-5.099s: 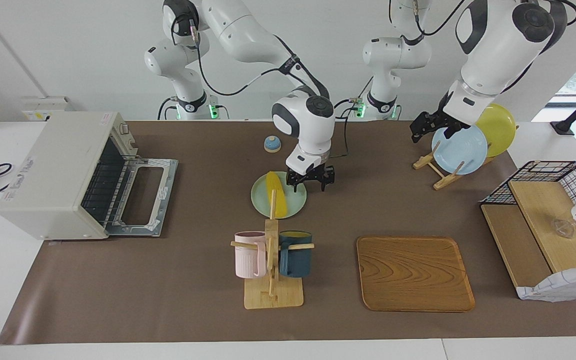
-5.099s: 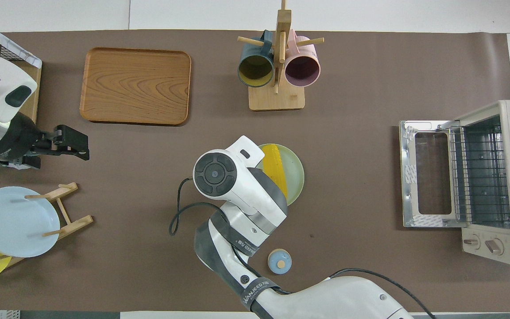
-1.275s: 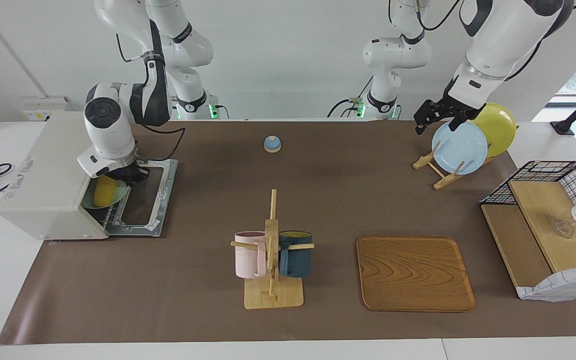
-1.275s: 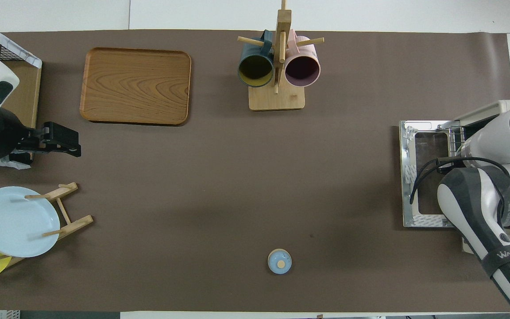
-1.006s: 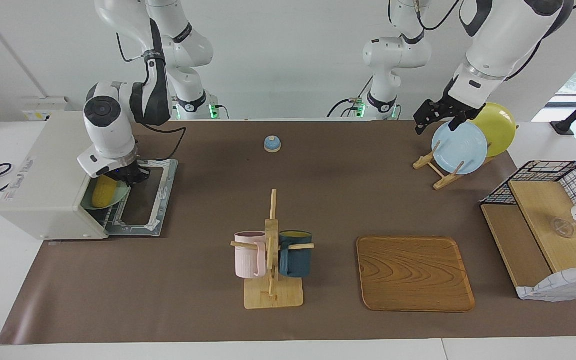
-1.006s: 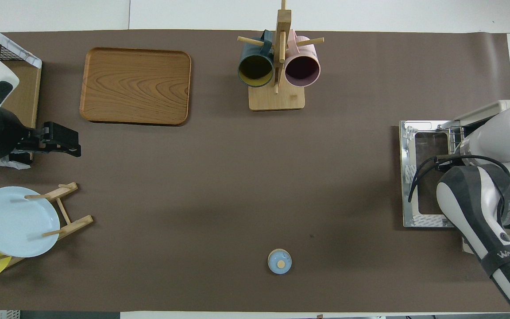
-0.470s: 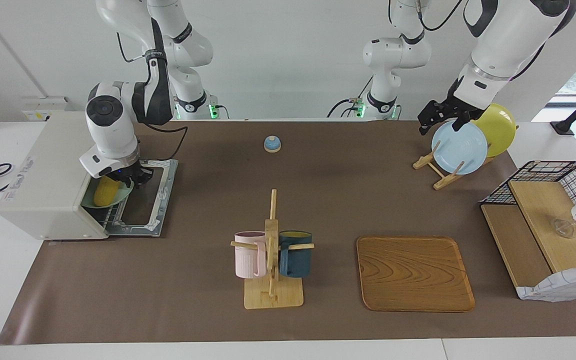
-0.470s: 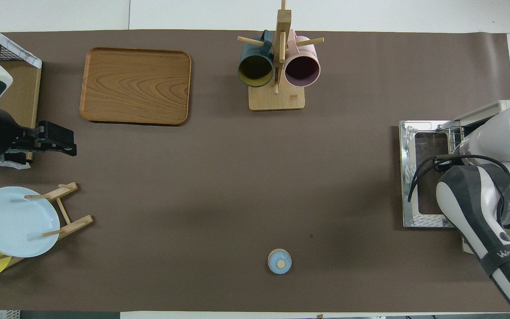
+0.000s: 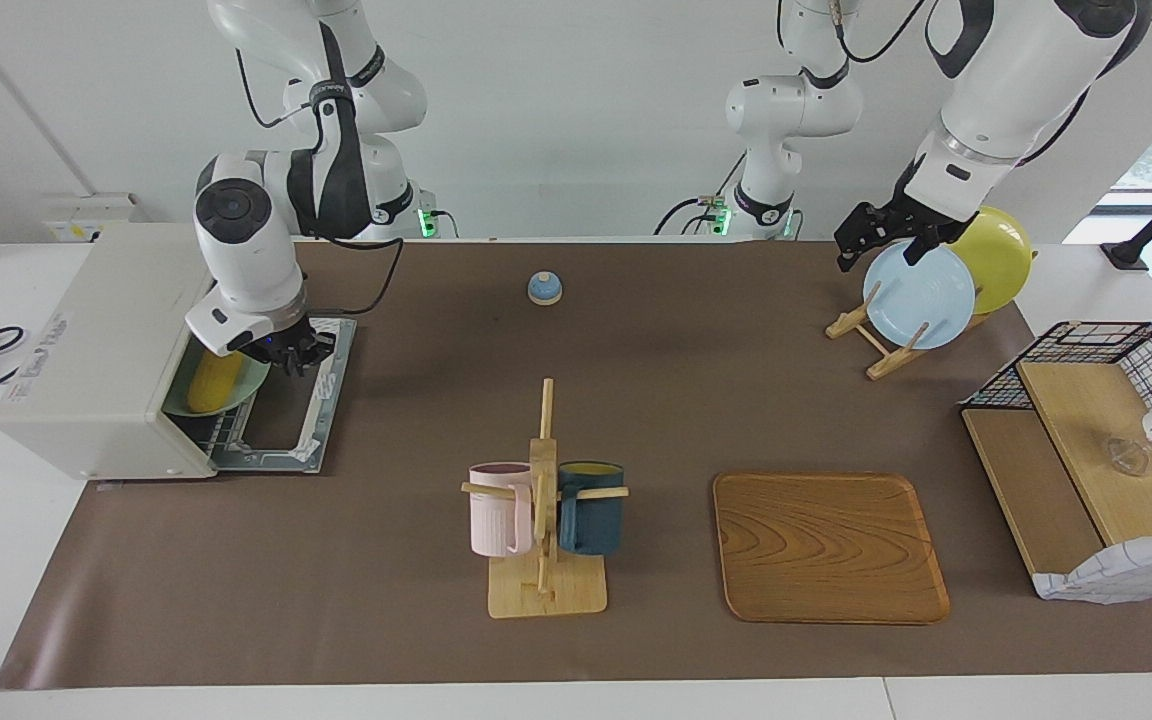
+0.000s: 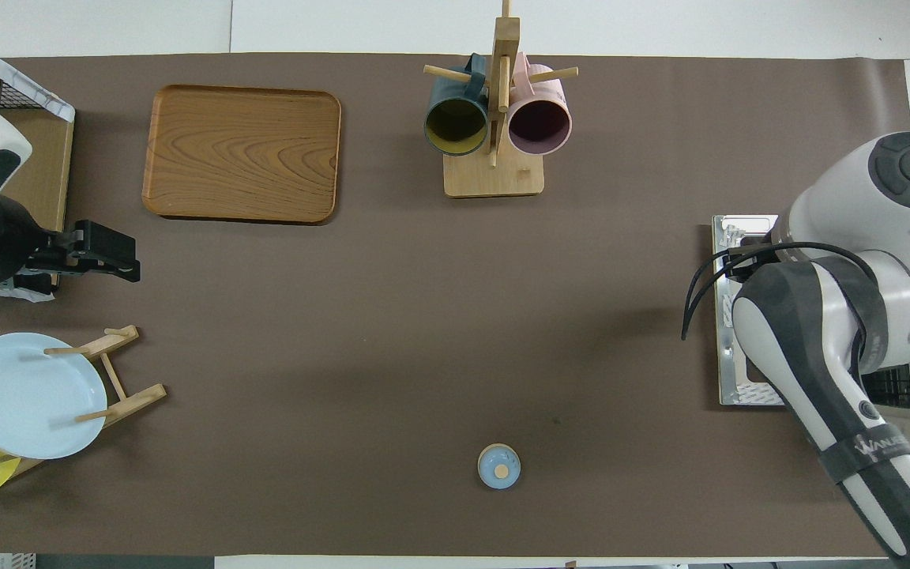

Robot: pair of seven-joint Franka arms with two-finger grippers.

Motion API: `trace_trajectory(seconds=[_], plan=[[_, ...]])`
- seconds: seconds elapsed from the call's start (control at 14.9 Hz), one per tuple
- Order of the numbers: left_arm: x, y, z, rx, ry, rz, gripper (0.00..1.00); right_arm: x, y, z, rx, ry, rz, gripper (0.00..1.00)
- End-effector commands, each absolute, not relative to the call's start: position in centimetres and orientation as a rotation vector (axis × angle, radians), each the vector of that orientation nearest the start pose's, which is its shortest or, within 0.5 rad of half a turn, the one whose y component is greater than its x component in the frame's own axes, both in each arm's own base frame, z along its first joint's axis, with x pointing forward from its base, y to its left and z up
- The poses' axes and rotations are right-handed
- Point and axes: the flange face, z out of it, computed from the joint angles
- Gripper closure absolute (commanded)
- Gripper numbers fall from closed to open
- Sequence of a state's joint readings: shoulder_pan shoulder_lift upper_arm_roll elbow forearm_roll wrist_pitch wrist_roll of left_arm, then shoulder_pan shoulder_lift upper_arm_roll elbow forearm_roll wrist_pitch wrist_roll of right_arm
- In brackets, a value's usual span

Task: Put corn in oven
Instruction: 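Insert the corn into the oven with the right gripper and release it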

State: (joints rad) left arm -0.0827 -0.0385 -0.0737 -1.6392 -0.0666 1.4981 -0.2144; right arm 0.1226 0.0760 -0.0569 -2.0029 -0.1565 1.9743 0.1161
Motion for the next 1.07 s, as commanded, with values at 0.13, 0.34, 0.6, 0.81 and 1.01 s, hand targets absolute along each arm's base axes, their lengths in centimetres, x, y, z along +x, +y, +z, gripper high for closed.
trace_trajectory(seconds=[0.13,0.34,0.6,0.81,1.01], plan=[[51.8,-8.6,60.9,-3.179,-0.076,0.141,0.0,54.8,6.0,36.9,-3.262,0.073,0.058,1.0],[51.8,-8.5,60.8,-3.177,-0.08,0.152,0.0,54.5,5.5,34.7,-3.26,0.099,0.071,1.0],[51.6,-8.5,60.6,-3.175,-0.081,0.157,0.0,53.9,5.2,32.1,-3.252,0.103,0.053,1.0],[51.2,-8.5,60.2,-3.173,-0.087,0.162,0.0,53.9,5.1,31.3,-3.253,0.101,0.069,1.0],[50.9,-8.4,59.9,-3.171,-0.095,0.169,0.0,53.9,3.9,30.1,-3.255,0.124,0.106,1.0]])
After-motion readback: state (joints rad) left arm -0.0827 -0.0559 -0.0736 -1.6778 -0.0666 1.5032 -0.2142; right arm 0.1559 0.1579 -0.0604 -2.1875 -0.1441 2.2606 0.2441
